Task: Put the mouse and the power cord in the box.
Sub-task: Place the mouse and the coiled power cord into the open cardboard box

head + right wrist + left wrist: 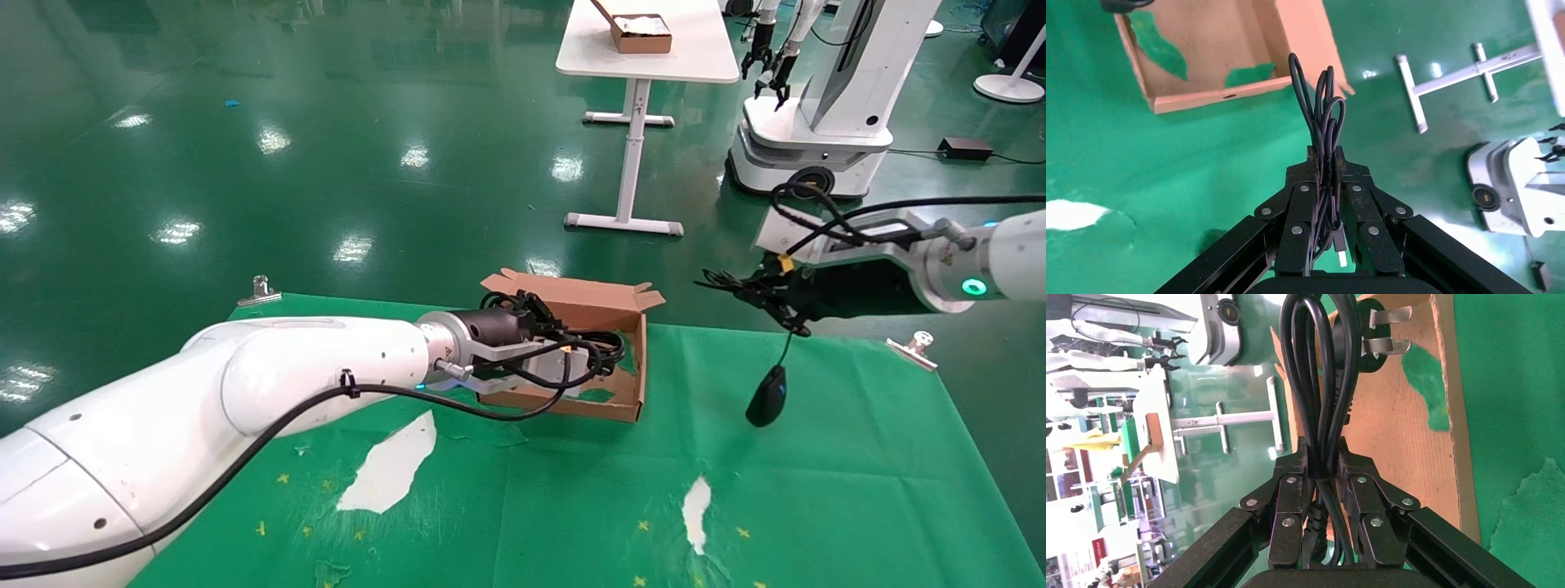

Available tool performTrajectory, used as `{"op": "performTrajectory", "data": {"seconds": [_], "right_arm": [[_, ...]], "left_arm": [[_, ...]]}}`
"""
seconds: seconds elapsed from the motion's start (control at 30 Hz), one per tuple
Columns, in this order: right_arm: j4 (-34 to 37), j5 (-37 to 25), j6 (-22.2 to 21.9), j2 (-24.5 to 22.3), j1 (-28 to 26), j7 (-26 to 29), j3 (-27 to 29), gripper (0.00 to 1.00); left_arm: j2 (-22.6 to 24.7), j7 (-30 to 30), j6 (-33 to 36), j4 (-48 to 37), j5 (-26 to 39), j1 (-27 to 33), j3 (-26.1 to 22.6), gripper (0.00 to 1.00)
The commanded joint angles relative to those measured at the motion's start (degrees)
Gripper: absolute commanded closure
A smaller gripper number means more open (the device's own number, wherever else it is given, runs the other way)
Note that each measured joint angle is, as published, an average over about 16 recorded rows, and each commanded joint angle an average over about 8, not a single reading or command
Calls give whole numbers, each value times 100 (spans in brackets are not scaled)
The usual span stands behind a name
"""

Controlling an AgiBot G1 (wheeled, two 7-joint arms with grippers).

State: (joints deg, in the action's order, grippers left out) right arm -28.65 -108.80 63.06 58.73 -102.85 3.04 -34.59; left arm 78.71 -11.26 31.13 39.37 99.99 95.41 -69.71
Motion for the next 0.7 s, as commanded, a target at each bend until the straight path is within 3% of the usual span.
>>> {"op": "performTrajectory", "data": {"seconds": [0.03,0.47,0.7], "right_arm": [[3,23,28,-16,-36,-43,12,100],[-190,272,246,-53,-216,-139,142,100],[-402,401,341,10,-269,-184,193,100]], "left_arm": [[-2,12,-109,4,-50,-1,-184,0],[-7,192,-379,-73,-477,179,-830,0],[-15,442,-592,-613,-546,402,-1029,0]]}}
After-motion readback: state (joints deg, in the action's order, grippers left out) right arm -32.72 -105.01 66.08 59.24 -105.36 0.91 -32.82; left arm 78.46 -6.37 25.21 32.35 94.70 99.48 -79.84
